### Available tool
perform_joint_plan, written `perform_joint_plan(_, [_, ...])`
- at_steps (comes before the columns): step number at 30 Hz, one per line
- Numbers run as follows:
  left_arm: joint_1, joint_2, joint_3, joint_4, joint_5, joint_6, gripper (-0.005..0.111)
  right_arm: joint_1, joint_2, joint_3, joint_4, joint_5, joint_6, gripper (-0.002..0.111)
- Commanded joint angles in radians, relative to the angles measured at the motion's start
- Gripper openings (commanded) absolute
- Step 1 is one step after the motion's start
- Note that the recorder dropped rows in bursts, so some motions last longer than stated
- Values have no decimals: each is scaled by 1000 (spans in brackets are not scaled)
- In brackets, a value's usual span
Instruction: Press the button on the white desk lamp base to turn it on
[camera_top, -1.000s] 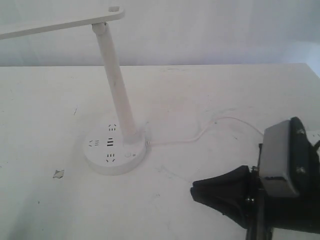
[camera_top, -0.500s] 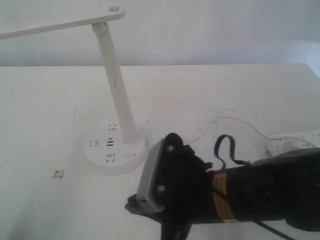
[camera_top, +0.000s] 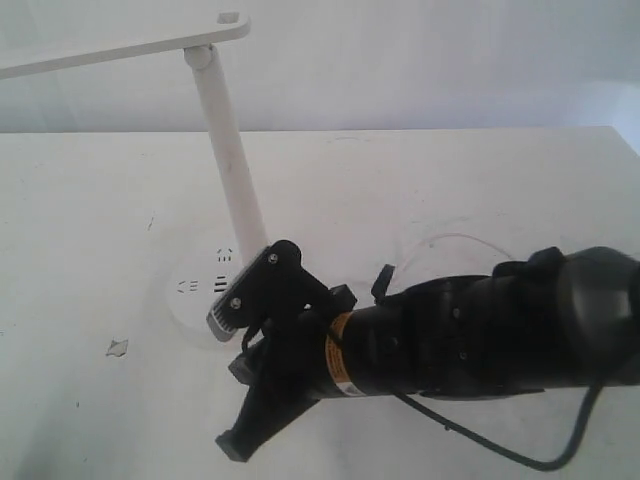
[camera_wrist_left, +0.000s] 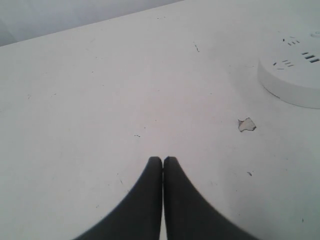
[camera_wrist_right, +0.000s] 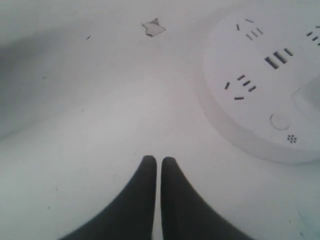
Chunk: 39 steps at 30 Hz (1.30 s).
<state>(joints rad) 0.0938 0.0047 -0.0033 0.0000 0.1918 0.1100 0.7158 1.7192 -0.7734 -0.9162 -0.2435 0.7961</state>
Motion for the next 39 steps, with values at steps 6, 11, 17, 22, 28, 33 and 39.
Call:
perform_joint_plan(6, [6, -5, 3, -6, -5, -1, 0, 0, 96, -116, 173, 53, -10, 4])
perform_joint_plan(11, [6, -5, 3, -6, -5, -1, 0, -19, 126, -156, 243, 92, -10, 4])
perform_joint_plan(17, [6, -5, 3, -6, -5, -1, 0, -75, 127, -183, 299, 82, -9, 4])
perform_joint_plan(22, [6, -5, 3, -6, -5, -1, 0, -101, 129, -193, 299, 82, -9, 4])
perform_joint_plan(28, [6, -5, 3, -6, -5, -1, 0, -103, 166, -193, 299, 42, -9, 4])
perform_joint_plan(33, [6, -5, 3, -6, -5, -1, 0, -103, 219, -193, 299, 10, -9, 4])
perform_joint_plan(39, [6, -5, 3, -6, -5, -1, 0, -103, 228, -193, 328, -10, -32, 4])
